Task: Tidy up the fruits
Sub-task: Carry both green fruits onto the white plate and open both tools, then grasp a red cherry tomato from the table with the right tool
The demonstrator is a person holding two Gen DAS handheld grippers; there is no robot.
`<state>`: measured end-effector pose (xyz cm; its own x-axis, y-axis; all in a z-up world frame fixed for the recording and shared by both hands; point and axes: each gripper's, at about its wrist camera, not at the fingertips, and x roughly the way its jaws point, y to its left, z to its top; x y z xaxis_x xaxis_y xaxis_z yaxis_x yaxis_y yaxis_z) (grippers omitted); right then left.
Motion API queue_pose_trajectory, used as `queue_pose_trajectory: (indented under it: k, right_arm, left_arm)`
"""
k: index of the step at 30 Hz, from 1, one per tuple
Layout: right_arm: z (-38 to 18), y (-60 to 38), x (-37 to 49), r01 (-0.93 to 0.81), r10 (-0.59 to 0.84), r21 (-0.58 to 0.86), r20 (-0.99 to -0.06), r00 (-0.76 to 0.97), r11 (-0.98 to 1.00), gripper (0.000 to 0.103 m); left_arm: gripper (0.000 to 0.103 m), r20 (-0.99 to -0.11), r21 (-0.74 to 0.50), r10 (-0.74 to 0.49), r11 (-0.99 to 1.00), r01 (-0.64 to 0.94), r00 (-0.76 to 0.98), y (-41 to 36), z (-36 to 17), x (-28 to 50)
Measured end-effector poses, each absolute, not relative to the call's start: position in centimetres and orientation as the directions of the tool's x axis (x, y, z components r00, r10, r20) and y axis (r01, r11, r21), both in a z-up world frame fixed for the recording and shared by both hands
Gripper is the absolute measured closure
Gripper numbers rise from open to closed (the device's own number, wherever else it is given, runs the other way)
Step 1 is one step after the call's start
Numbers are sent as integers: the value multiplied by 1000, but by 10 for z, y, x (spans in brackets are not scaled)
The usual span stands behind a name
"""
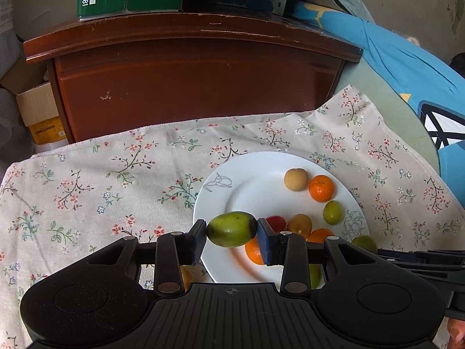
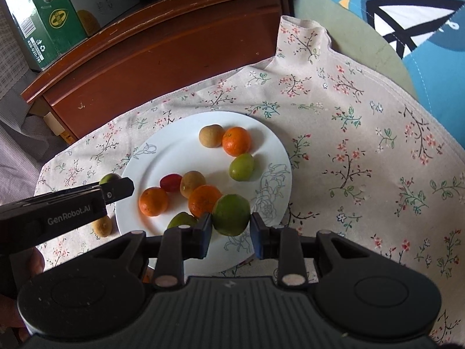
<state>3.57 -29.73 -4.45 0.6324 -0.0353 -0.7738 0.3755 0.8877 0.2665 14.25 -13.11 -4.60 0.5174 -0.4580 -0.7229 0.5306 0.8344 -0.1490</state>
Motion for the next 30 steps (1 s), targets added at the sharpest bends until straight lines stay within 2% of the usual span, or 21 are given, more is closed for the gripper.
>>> queue_pose_trajectory:
  k: [10, 11, 12, 14, 18, 21, 30]
  right_arm:
    - [-46, -300, 43, 380, -27, 296, -758, 652, 876, 71]
    - [-44, -299, 43, 377, -28, 297, -753, 658, 877, 71]
    - [-42, -299, 42, 373, -25, 303, -746, 666, 877, 67]
    - [-38, -299, 40, 367, -25, 314, -730, 683, 876, 59]
    - [-31, -297, 39, 355, -33, 305, -715, 698, 884, 55]
    - [-29, -297, 38, 347, -20, 317, -713, 701, 883, 51]
    - [-20, -286, 23, 303, -1, 292, -718, 696, 907, 44]
  left_arm:
    - [65, -722, -157, -461, 835, 527, 516, -141, -48, 146]
    - [59, -719, -161, -464, 835, 526, 517, -141, -46, 145]
    - [44, -717, -163, -463, 838, 521, 521, -140, -44, 145]
    - [32, -703, -162, -455, 850, 501, 546, -137, -39, 143]
    - [30, -695, -152, -455, 850, 505, 557, -131, -27, 140]
    - [24, -697, -149, -439, 862, 485, 567, -124, -19, 138]
    - [24, -702, -123, -423, 865, 487, 573, -97, -2, 116]
